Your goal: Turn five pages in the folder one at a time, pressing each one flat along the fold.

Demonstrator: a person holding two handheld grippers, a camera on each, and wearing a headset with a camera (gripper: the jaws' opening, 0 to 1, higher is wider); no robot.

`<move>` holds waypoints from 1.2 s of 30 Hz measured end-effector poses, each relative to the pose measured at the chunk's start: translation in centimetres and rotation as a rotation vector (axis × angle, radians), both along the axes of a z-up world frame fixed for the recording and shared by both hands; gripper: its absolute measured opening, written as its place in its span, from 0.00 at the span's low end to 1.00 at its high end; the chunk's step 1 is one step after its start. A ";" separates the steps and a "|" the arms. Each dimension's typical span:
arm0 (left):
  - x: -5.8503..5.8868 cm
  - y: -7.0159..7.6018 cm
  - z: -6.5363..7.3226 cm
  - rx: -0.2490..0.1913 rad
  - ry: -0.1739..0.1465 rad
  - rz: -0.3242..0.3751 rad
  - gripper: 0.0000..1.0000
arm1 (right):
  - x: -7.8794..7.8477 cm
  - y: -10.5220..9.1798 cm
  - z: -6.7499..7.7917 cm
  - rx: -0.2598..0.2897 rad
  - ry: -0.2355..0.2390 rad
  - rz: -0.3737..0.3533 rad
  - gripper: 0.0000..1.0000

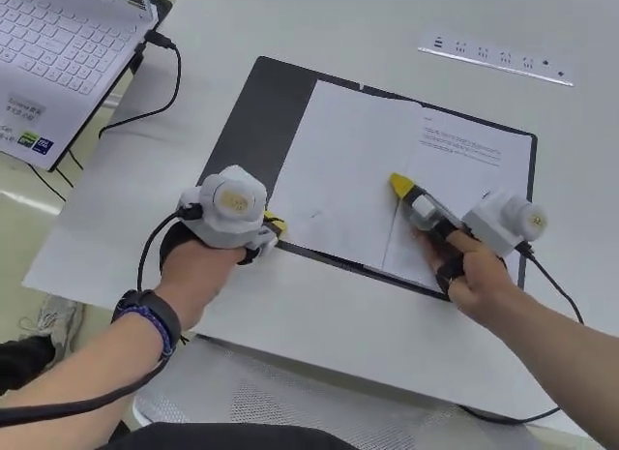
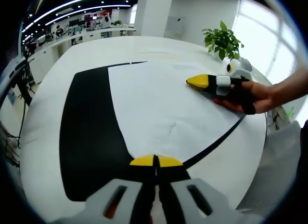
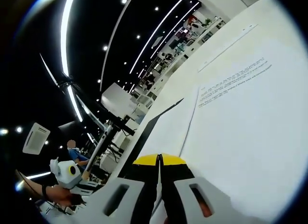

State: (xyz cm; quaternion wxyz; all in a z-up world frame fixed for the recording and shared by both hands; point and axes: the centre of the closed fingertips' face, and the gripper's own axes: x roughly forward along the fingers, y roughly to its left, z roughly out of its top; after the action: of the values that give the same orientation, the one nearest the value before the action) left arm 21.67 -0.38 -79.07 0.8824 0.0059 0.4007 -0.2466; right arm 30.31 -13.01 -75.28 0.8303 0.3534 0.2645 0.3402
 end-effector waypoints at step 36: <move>-0.1 -0.2 0.0 0.014 -0.013 -0.024 0.00 | -8.2 -0.3 -2.2 -0.017 0.044 0.104 0.00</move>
State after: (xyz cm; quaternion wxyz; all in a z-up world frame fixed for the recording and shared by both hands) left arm 21.59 -0.55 -79.06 0.8819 0.0184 0.3964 -0.2546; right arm 22.16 -13.28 -77.44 0.8084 0.3394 0.3036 0.3729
